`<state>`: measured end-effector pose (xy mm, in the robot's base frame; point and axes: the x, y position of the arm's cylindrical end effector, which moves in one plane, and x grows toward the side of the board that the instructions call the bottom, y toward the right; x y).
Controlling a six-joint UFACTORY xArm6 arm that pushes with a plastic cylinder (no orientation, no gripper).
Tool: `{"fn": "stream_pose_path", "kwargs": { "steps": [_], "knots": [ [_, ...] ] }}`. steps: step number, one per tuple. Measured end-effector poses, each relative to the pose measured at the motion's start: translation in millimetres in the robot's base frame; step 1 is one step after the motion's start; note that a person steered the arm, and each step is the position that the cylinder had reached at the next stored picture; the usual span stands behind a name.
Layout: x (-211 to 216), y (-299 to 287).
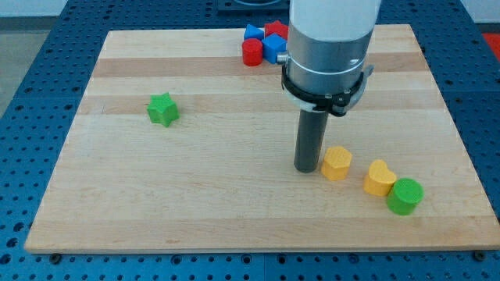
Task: Move the hexagon vertical to the green circle
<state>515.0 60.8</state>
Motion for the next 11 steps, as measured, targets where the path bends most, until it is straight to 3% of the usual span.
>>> {"fn": "stream_pose_path", "kwargs": {
  "steps": [3,11],
  "knots": [
    [2,28],
    [-46,106]
  ]
}}
